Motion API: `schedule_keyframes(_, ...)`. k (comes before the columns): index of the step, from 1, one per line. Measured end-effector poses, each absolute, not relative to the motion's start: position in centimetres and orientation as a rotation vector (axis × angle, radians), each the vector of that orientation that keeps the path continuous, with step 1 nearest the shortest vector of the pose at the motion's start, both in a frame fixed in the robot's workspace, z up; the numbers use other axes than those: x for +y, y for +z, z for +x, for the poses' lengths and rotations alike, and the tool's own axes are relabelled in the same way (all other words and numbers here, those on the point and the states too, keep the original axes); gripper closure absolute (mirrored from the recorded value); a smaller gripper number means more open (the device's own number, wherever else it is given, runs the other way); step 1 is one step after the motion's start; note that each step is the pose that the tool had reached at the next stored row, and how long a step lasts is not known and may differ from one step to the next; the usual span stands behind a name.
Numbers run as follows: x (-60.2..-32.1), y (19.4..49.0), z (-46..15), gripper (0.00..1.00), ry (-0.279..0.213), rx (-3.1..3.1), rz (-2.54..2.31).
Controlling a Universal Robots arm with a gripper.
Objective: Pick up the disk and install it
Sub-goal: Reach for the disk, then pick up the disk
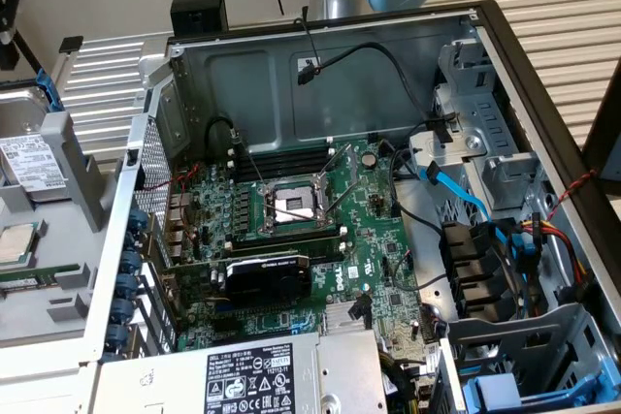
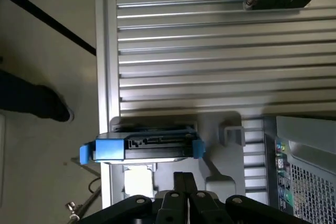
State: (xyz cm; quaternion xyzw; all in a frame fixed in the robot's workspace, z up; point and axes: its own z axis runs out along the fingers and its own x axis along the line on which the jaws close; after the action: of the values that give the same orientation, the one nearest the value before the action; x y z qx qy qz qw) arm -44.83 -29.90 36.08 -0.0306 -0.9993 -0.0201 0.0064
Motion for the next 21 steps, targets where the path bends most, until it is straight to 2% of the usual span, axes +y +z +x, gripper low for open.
schedule_keyframes(11, -27.6, 36.2, -47.7, 0.89, -0.06, -3.127, -0.095)
schedule_keyframes(21, -27.2, 36.2, -50.5, 0.89, -0.06, -3.127, -0.095)
